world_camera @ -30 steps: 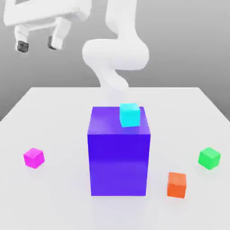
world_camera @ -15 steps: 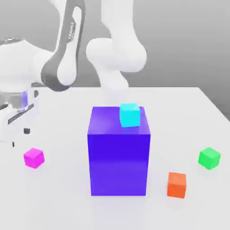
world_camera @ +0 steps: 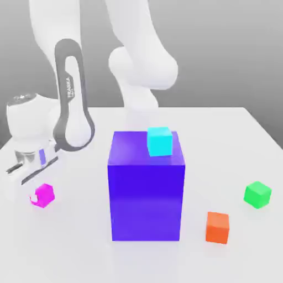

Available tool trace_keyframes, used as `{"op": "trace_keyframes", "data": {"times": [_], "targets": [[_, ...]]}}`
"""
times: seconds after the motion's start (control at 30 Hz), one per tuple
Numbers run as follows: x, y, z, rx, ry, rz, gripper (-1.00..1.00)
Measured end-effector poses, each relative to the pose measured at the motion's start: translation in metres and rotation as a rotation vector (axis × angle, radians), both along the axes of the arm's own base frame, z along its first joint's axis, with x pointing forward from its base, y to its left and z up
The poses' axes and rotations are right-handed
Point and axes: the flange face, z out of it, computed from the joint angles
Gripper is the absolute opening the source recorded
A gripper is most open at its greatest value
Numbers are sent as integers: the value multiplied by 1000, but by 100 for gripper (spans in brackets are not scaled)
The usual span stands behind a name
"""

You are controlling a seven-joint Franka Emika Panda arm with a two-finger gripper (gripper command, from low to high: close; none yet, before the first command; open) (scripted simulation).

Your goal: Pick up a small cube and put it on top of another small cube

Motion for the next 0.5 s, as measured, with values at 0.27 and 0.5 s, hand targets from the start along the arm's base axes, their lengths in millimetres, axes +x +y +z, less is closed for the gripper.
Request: {"op": "trace_keyframes", "data": {"times": [0.27,0.5], "targets": [[11,0,67,-19,-15,38,-100],[140,99,114,-115,-89,720,-100]]}}
